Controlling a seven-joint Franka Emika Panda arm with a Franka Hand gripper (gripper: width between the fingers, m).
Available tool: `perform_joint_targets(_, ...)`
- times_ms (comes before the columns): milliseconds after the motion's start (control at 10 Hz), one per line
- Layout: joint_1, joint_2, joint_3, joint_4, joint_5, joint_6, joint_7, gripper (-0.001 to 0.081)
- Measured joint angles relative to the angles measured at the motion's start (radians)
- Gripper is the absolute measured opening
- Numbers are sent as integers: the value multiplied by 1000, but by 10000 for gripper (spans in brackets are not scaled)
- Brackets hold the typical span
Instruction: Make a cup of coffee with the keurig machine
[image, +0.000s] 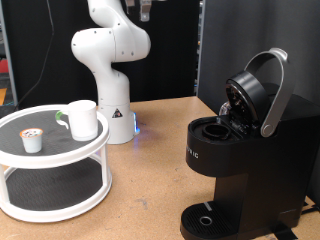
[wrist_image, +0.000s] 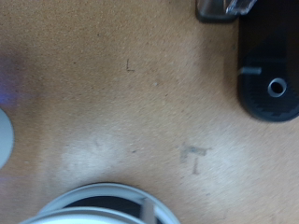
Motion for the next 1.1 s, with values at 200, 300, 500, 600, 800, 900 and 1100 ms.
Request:
perform_joint_targets(200,-3,0,-88,1,2,18,-92,806)
perform_joint_targets(300,-7,0,-126,3,-10,15,-125,806)
perform_joint_targets(500,-17,3,-171,8,-36,3,-179,806)
perform_joint_targets(600,-17,3,-169,7,-36,4,-178,806)
perform_joint_targets(800,-18,8,-181,3,-62,1,-216,806)
perform_joint_targets(900,-21,18,-198,3,-102,-2,-242,806)
perform_joint_targets(1100,-29,50,-250,24,-176,-45,-335,806)
